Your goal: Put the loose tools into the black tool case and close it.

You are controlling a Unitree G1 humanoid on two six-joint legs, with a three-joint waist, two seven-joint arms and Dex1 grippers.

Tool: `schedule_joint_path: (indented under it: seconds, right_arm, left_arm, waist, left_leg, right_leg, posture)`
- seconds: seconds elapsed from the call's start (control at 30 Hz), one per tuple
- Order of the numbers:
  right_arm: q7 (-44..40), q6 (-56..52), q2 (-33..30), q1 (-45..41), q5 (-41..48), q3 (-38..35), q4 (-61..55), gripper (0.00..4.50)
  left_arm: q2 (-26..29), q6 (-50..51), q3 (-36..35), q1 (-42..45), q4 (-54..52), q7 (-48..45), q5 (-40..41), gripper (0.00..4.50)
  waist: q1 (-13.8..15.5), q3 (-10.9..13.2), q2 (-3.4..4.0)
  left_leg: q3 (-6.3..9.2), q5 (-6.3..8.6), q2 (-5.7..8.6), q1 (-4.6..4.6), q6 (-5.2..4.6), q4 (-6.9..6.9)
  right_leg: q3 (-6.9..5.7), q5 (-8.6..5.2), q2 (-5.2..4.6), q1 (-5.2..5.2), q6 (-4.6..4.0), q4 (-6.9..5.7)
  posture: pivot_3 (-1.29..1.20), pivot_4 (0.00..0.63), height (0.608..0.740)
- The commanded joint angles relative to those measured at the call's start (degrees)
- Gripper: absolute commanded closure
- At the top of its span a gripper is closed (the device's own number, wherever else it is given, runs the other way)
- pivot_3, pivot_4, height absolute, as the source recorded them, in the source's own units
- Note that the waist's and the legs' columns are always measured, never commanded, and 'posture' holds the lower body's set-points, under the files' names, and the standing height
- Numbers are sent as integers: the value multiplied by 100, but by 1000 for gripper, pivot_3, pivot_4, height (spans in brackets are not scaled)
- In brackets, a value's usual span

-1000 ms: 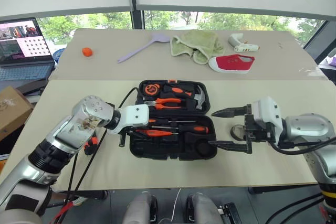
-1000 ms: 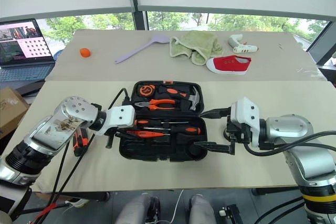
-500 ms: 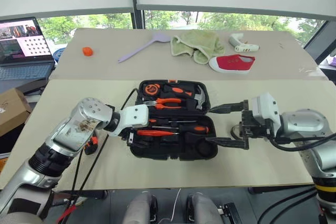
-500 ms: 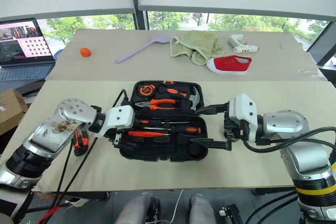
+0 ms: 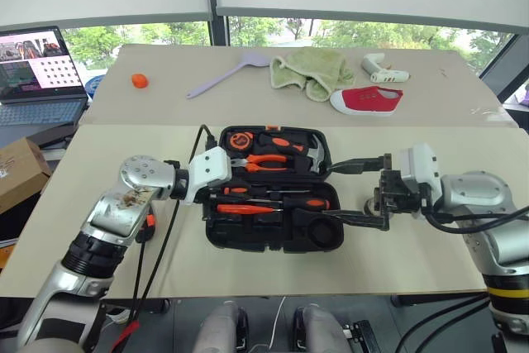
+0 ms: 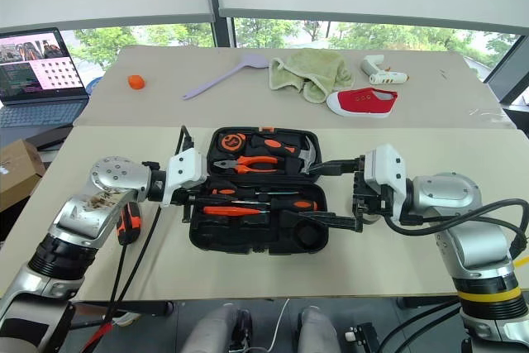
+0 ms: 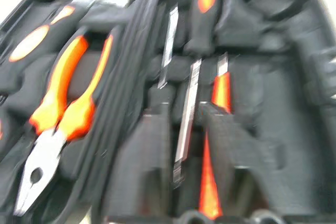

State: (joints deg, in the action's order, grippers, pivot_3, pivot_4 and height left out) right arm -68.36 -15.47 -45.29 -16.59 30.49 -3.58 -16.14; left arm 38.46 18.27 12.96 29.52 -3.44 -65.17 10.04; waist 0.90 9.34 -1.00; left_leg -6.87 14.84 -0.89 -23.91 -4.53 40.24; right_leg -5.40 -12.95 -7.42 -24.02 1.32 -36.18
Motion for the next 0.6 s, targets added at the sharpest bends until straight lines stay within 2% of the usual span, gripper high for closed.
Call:
schedule_joint_path:
  seconds: [0.03, 0.43, 0.6]
  right_arm:
    - [58, 165, -4, 78, 46, -263, -102, 0]
    - [200, 156, 32, 196, 75, -269, -142, 0]
    - [230, 112, 32, 216, 110, -268, -138, 0]
  left_arm:
    - [10, -430, 150, -174, -28, -84, -134, 4444]
    - [49, -486, 151, -386, -87, -299, -31, 4444]
    - [324, -144, 184, -528, -284, -480, -21, 4444]
  waist:
    - [-8, 0, 0]
    - [-7, 0, 0]
    - [-17, -1, 1]
  left_leg:
    - [0, 0, 0, 0, 0, 0]
    - [1, 0, -1, 1, 0, 1]
    - [1, 0, -2, 2, 0, 1]
  right_leg:
    - [0, 0, 0, 0, 0, 0]
    - [0, 1, -2, 1, -1, -2]
    - [0, 1, -2, 0, -1, -4]
  posture:
    - [0, 150, 740]
    - [0, 150, 740]
    - [0, 150, 740]
